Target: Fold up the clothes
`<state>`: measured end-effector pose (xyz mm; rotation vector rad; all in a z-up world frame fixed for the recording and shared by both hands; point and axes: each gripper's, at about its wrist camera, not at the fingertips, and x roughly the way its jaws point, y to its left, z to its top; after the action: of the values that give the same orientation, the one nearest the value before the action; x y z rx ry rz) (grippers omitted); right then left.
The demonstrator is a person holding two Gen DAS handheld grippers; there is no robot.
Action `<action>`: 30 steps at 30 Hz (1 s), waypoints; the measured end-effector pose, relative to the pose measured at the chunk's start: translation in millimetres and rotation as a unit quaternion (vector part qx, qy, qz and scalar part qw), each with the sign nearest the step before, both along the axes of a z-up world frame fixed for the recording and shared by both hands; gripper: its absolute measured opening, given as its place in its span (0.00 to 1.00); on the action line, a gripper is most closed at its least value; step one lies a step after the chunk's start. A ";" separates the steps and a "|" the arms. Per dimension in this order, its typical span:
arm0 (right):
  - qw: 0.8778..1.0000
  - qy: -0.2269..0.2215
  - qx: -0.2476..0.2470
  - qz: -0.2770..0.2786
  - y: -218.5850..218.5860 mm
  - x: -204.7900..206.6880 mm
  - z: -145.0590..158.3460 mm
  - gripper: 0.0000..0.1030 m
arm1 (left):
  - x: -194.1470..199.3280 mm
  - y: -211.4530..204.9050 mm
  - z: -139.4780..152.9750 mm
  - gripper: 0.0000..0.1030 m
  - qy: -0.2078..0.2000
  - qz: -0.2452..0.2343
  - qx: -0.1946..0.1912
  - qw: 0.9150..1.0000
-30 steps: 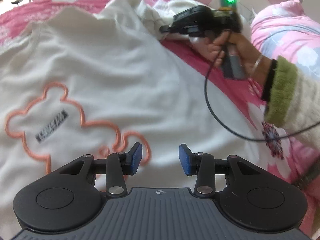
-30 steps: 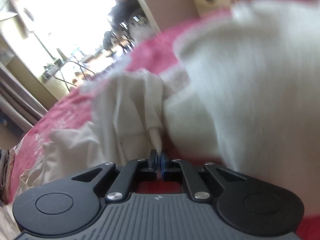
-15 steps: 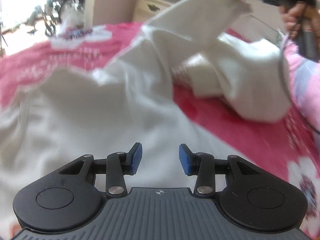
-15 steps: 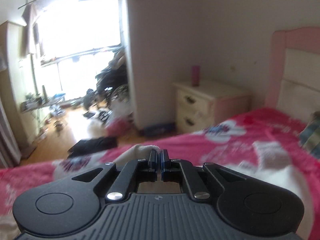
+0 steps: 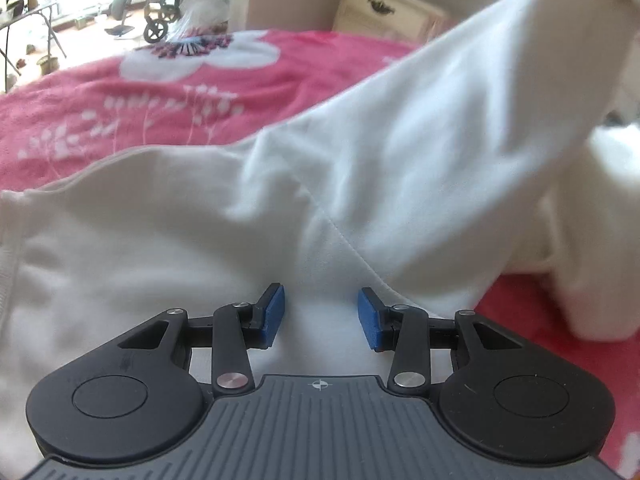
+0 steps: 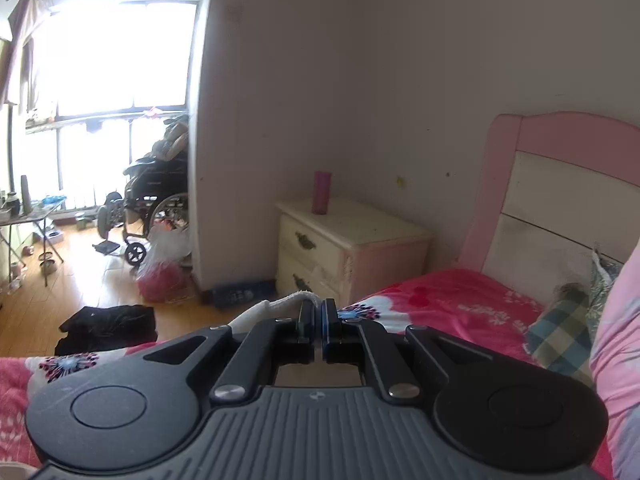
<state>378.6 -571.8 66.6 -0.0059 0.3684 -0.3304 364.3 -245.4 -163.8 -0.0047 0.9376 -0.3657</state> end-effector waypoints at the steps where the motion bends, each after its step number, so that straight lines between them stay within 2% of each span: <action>1: 1.000 0.001 -0.001 -0.003 0.1 -0.3 -1.1 0.03 | -2.0 -4.5 0.0 0.40 -0.009 -0.004 0.013 1.000; 3: 1.000 0.000 -0.006 -0.005 3.3 -2.4 -2.9 0.03 | -4.2 -10.9 2.0 0.40 -0.017 -0.009 0.032 0.999; 8: 1.000 -0.002 -0.009 0.001 13.0 -11.4 0.6 0.03 | -4.6 12.5 20.6 0.40 -0.002 0.012 -0.003 1.000; 10: 1.000 -0.003 -0.008 0.009 18.5 -17.1 5.5 0.03 | -11.7 32.8 35.3 0.40 0.000 0.011 -0.011 1.000; 13: 0.999 0.005 -0.015 0.050 39.2 -29.8 20.0 0.03 | -30.2 73.2 59.3 0.40 0.004 0.008 -0.010 1.000; 19: 0.988 0.059 -0.049 0.138 106.4 -46.0 52.2 0.03 | -78.8 167.2 117.0 0.40 0.011 -0.010 0.060 0.998; 21: 0.981 0.091 -0.052 0.160 133.5 -46.3 58.7 0.04 | -99.1 195.3 137.5 0.40 0.020 -0.010 0.078 0.997; 25: 0.964 0.163 -0.041 0.205 194.0 -48.9 65.5 0.04 | -139.3 241.0 163.7 0.40 0.040 -0.009 0.083 0.996; 27: 0.951 0.199 -0.010 0.236 228.5 -54.1 49.5 0.04 | -158.7 259.8 166.3 0.40 0.047 -0.007 0.074 0.996; 30: 0.924 0.252 0.041 0.284 281.0 -62.6 21.4 0.03 | -186.0 280.9 155.0 0.40 0.049 -0.010 0.046 0.998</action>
<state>316.1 -290.8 88.0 -0.1152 0.8672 0.2738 178.3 35.5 -8.8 0.0715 1.0511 -0.3421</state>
